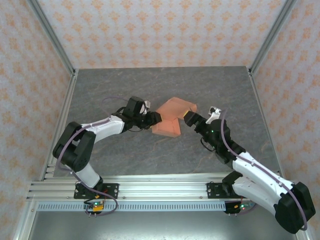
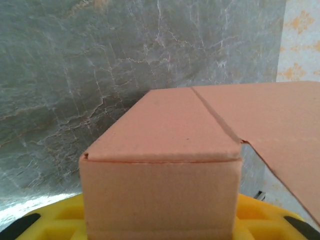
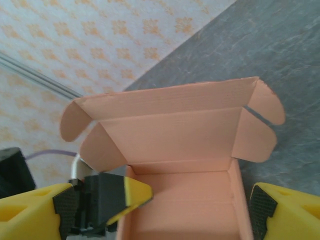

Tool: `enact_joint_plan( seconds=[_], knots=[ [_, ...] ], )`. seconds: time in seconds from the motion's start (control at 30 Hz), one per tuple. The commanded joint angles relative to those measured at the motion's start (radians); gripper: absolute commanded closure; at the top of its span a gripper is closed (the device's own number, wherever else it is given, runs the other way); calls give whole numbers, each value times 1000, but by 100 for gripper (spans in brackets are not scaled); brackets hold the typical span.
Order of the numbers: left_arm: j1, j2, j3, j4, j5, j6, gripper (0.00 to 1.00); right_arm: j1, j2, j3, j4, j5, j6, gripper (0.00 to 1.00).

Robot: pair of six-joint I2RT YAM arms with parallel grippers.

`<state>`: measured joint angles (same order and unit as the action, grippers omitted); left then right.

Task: Fold the paper box

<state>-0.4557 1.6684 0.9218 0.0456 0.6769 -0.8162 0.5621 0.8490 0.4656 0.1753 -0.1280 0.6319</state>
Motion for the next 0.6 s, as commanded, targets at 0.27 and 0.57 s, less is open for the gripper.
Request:
enact_joint_plan(
  seconds=[0.27,0.57],
  knots=[
    [62,26,2,-35,50,172,30,-196,27,154,-218,-181,-19,9],
    [86,-204,6,-304,-65,276,18,-385,227,485,-591,-346,44,0]
  ],
)
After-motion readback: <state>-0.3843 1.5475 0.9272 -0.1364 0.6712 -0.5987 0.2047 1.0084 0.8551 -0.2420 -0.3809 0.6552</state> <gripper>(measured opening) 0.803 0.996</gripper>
